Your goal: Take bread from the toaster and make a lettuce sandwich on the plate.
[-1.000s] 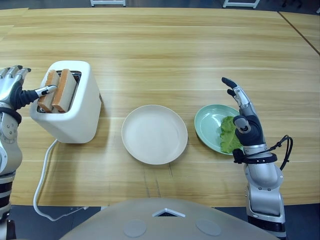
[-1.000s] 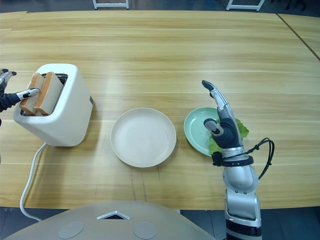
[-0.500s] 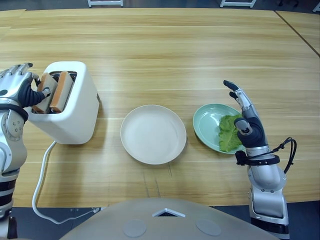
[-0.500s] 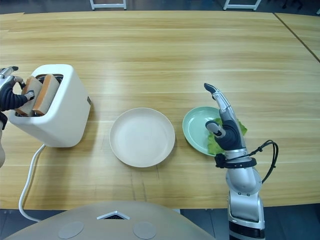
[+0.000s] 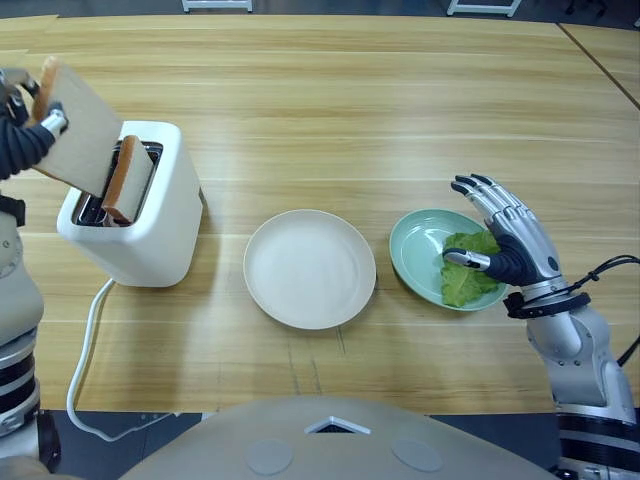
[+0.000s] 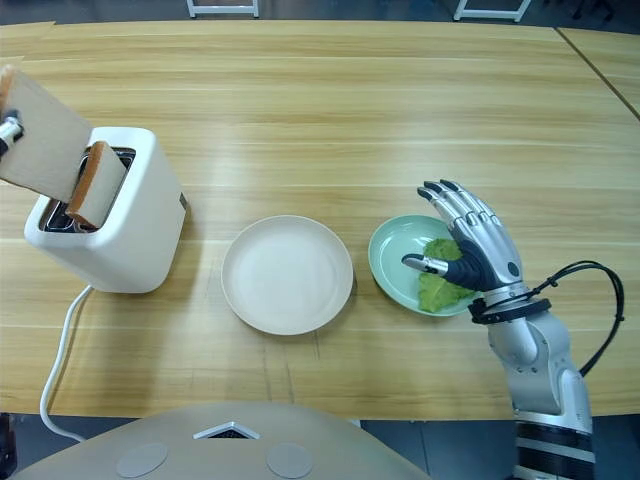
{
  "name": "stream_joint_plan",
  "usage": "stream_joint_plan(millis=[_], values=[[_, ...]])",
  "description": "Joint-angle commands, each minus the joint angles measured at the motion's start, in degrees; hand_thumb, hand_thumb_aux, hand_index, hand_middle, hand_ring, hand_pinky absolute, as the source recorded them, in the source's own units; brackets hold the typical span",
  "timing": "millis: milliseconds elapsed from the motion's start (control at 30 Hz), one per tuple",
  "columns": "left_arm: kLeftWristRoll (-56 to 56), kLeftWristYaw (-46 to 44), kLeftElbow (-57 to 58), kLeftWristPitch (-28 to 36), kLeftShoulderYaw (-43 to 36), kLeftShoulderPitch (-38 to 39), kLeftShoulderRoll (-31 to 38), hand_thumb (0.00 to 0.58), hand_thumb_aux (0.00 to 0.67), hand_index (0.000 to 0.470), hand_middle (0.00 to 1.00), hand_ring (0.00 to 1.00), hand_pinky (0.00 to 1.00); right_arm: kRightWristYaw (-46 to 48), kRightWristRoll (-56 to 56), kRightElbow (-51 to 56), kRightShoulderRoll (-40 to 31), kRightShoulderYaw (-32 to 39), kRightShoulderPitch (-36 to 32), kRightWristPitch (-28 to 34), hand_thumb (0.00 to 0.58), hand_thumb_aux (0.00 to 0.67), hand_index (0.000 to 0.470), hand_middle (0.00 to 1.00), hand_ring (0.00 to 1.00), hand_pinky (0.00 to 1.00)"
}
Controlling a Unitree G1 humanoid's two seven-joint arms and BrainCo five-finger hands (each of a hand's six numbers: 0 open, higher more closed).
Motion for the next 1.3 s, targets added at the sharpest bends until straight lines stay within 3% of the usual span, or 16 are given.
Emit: stream_joint_plan(millis=[33, 167, 267, 333, 400, 433, 500, 667, 700, 767, 833, 1000, 1033, 1300], values=[[-3.28, -0.58, -4.93, -1.37, 2.51, -4.50, 1.31, 0.580, 0.670, 0.470, 1.00, 1.00, 1.00, -9.23, -12.31, 10.73, -9.72, 1.18, -0.68, -3.78, 0.000, 0.000, 0.000, 0.00, 0.00, 0.00], [-8.08, -3.62, -8.32, -0.74, -0.18, -7.99, -0.36, 0.580, 0.670, 0.470, 1.00, 1.00, 1.00, -17.61, -20.39, 19.09, -15.35, 5.71, -1.44, -4.34, 0.000, 0.000, 0.000, 0.00, 0.00, 0.00], [-13.28, -5.71, -10.23, 2.22, -1.54, -11.36, -2.60, 0.580, 0.670, 0.470, 1.00, 1.00, 1.00, -23.11, -24.86, 26.53, -18.30, 10.46, -3.57, -3.59, 0.079, 0.047, 0.033, 0.00, 0.00, 0.00], [-17.25, -7.42, -11.59, 5.13, -2.99, -13.18, -4.50, 0.580, 0.670, 0.470, 1.00, 1.00, 1.00, -26.03, -26.77, 30.98, -19.74, 13.78, -5.61, -3.05, 0.096, 0.058, 0.041, 0.00, 0.00, 0.00], [-19.48, -8.50, -13.15, 7.35, -5.47, -14.00, -6.02, 0.580, 0.670, 0.470, 1.00, 1.00, 1.00, -28.21, -27.66, 34.02, -20.53, 16.57, -7.91, -2.67, 0.160, 0.100, 0.070, 0.00, 0.00, 0.00], [-20.22, -8.89, -13.99, 8.34, -7.40, -14.35, -6.99, 0.580, 0.670, 0.470, 1.00, 1.00, 1.00, -29.12, -27.91, 35.25, -20.68, 17.80, -9.18, -2.37, 0.160, 0.100, 0.070, 0.00, 0.00, 0.00], [-21.51, -9.59, -15.01, 9.93, -12.08, -14.56, -8.81, 0.580, 0.670, 0.470, 1.00, 1.00, 1.00, -30.40, -28.28, 36.88, -20.80, 20.09, -11.47, -1.56, 0.237, 0.155, 0.109, 0.00, 0.00, 0.00], [-21.70, -10.83, -13.51, 11.27, -27.27, -12.83, -12.88, 0.580, 0.670, 0.470, 1.00, 1.00, 1.00, -32.07, -29.66, 39.85, -21.23, 26.01, -16.65, 0.62, 0.297, 0.202, 0.142, 0.00, 0.00, 0.00], [-21.27, -11.01, -12.29, 11.14, -30.09, -12.27, -13.32, 0.580, 0.670, 0.470, 1.00, 1.00, 1.00, -31.96, -30.10, 40.25, -21.36, 27.26, -17.48, 0.98, 0.325, 0.226, 0.159, 0.00, 0.00, 0.00], [-20.53, -11.26, -9.74, 10.71, -35.06, -11.27, -14.08, 0.580, 0.670, 0.470, 1.00, 1.00, 1.00, -31.34, -30.57, 40.75, -21.65, 29.53, -18.64, 1.38, 0.438, 0.339, 0.238, 0.00, 0.00, 0.00], [-20.09, -11.21, -6.95, 10.14, -38.79, -10.75, -15.07, 0.580, 0.670, 0.470, 1.00, 1.00, 1.00, -29.45, -30.52, 41.05, -21.91, 31.73, -19.34, 1.38, 0.500, 0.420, 0.295, 0.00, 0.00, 0.00], [-20.44, -12.68, 0.03, 8.52, -45.02, -8.78, -15.78, 0.580, 0.670, 0.470, 1.00, 1.00, 1.00, -22.94, -28.54, 41.80, -22.84, 36.18, -19.42, -0.01, 0.566, 0.568, 0.398, 0.00, 0.00, 0.00], [-20.59, -12.76, 1.48, 8.10, -45.90, -8.34, -15.96, 0.580, 0.670, 0.470, 1.00, 1.00, 1.00, -22.22, -27.87, 41.79, -22.95, 36.71, -19.42, -0.36, 0.580, 0.670, 0.470, 0.00, 0.00, 0.00], [-17.65, -9.97, 21.70, -1.18, -53.92, -8.42, -17.86, 0.580, 0.670, 0.470, 1.00, 1.00, 1.00, -25.14, -21.88, 36.46, -24.56, 35.53, -18.58, -1.98, 0.580, 0.670, 0.470, 0.00, 0.00, 0.00]])
